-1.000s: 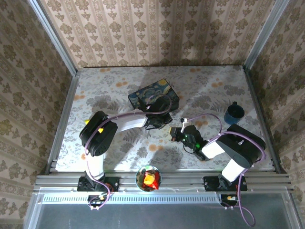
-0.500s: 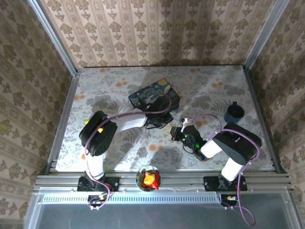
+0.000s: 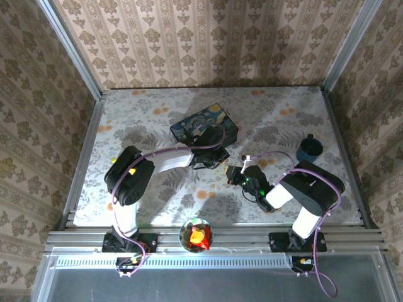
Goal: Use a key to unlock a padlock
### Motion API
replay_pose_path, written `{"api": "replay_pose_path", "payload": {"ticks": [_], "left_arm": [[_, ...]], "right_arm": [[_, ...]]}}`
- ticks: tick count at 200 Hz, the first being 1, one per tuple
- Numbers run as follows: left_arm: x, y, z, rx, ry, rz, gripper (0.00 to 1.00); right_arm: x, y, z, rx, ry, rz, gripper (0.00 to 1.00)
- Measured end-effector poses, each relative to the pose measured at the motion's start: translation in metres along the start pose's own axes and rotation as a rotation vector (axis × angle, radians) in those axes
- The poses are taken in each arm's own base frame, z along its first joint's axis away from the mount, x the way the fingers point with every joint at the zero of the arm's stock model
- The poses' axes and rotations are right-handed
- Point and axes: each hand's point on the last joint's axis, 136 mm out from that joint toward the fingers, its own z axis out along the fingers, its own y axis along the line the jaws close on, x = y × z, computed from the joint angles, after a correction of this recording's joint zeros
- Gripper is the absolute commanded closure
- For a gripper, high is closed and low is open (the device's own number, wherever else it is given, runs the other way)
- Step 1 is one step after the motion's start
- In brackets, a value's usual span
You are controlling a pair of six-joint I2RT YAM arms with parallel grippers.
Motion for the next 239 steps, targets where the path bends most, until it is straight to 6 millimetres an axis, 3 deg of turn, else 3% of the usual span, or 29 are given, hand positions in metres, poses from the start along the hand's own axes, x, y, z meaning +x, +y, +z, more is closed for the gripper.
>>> {"api": "replay_pose_path", "payload": {"ticks": [239], "left_arm": [[0.0026,-0.0049,0.0011,0.032,0.02,-0.027,1.0]], "right_arm": [[-0.0084,-0.0049,-0.0001,-0.014,-0.019,0.02,1.0]]}}
